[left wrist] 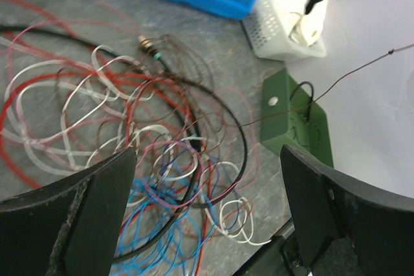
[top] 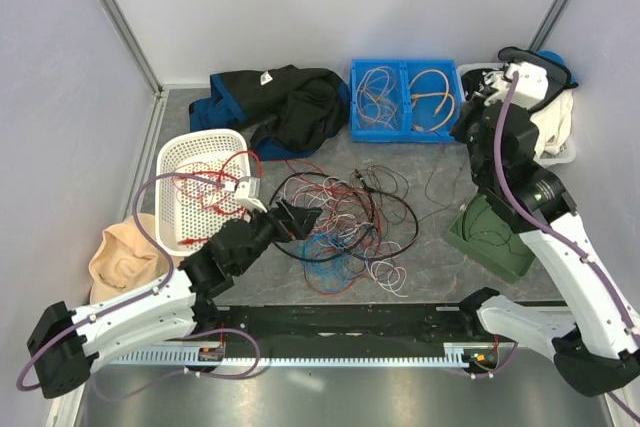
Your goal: Untangle the cables
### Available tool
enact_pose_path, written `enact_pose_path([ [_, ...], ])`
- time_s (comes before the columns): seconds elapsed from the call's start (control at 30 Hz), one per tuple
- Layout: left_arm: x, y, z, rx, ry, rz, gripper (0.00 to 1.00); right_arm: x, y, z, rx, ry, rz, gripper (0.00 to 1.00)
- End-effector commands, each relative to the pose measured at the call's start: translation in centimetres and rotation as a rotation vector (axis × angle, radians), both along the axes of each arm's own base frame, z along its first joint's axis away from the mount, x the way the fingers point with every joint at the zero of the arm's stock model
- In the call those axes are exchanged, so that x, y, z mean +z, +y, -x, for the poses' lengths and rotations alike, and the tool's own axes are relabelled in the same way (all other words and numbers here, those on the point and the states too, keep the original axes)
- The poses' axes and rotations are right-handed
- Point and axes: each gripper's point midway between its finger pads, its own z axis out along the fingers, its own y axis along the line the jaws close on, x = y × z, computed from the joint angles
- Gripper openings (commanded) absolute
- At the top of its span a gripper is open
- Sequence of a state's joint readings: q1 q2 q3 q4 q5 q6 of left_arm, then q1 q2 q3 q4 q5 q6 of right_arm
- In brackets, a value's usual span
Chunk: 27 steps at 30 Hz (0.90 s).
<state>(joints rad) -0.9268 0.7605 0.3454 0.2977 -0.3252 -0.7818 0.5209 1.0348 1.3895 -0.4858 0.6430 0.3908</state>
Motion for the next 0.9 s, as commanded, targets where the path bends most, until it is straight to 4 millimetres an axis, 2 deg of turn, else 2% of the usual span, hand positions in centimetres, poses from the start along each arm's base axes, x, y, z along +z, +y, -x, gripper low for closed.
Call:
enact_pose_path([
  [0.0,-2.6,1.8,0.4,0.072,0.101,-0.007,1.0,0.0,-4.4,2.0,-0.133,-0.045,-0.07,0.0],
  [0.13,-3.9,1.7,1.1,0.046,0.134,-0.025,1.0,1.0,-6.7,4.1,-0.205,-0.081,-0.079,0.0],
  [0.23,-5.1,1.6,1.5,0.031,0.159,-0.015,1.0,3.4,-8.1,5.4,-0.251,-0.122,-0.082,0.0],
  [0.27,-5.5,1.5,1.6,0.023,0.164,-0.013,1.0,5.2,-8.8,6.2,-0.271,-0.153,-0.094,0.0],
  [0.33,-6.3,1.4,1.8,0.015,0.173,-0.012,1.0,6.8,-9.4,6.7,-0.292,-0.17,-0.083,0.0],
  [0.37,-6.3,1.2,1.9,0.005,0.173,-0.007,1.0,8.4,-10.2,7.6,-0.321,-0.197,-0.093,0.0],
  [0.5,-6.5,0.6,2.0,-0.02,0.18,-0.004,1.0,11.2,-11.8,8.9,-0.383,-0.233,-0.079,0.0],
  [0.63,-6.0,0.2,2.0,-0.042,0.164,-0.016,1.0,10.6,-12.9,9.3,-0.459,-0.208,-0.046,0.0],
  [0.73,-5.9,0.2,2.2,-0.053,0.162,-0.011,1.0,8.3,-13.8,9.3,-0.535,-0.155,-0.003,0.0],
  [0.77,-6.0,0.1,2.3,-0.059,0.165,-0.01,1.0,6.8,-13.7,8.7,-0.549,-0.121,0.027,0.0],
  [0.87,-6.3,-0.1,2.7,-0.08,0.18,-0.005,1.0,4.3,-14.0,8.1,-0.597,-0.073,0.076,0.0],
])
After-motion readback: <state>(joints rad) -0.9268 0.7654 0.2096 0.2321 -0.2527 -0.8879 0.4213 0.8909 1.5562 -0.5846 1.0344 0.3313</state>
